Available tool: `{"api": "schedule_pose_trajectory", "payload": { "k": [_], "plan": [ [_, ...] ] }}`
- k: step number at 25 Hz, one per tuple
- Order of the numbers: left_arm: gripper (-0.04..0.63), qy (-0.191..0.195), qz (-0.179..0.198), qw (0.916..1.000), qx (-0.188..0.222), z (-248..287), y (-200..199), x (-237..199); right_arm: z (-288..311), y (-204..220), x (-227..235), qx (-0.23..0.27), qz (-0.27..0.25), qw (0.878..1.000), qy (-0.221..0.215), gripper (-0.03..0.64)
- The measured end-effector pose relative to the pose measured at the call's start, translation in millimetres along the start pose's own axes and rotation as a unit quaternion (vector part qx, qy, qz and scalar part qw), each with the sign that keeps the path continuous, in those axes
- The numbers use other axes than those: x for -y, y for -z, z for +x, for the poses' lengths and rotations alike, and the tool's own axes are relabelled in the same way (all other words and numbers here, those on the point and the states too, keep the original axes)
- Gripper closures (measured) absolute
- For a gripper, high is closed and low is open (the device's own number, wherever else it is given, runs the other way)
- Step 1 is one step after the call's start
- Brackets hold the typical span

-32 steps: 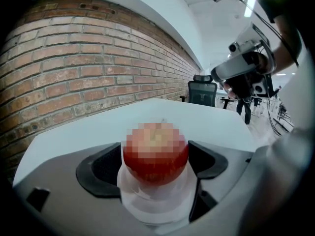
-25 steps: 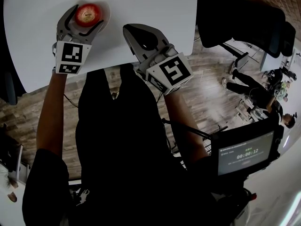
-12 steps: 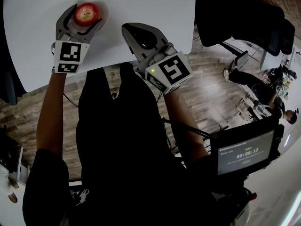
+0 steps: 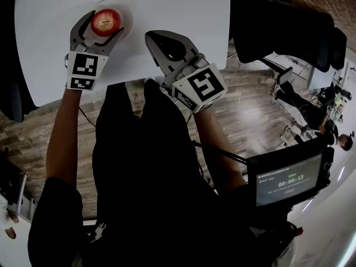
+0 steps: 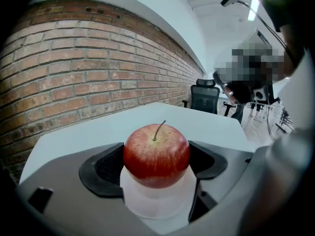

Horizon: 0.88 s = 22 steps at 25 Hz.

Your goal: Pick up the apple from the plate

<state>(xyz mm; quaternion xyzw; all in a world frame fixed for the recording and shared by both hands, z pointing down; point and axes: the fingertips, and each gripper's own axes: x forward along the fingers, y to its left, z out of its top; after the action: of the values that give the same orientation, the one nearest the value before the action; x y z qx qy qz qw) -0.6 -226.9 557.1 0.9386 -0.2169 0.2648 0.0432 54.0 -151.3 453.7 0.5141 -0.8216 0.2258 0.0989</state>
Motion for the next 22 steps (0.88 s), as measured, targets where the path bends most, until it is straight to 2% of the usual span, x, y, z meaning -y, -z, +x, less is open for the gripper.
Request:
{"api": "schedule_pose_trajectory", "payload": {
  "k": [16,22],
  "plan": [
    [0.190,-0.014,0.002,0.9998,0.010,-31.7,-27.3,9.2,-6.5,-30.9,-21.3,0.024,-0.034,0.999,-0.035,0.614],
    [0.190,-0.031,-0.005,0.9993,0.020,-37.4,-34.4,5.9,-3.9,-36.8,-26.8,0.034,-0.053,0.997,-0.053,0.615]
  ]
}}
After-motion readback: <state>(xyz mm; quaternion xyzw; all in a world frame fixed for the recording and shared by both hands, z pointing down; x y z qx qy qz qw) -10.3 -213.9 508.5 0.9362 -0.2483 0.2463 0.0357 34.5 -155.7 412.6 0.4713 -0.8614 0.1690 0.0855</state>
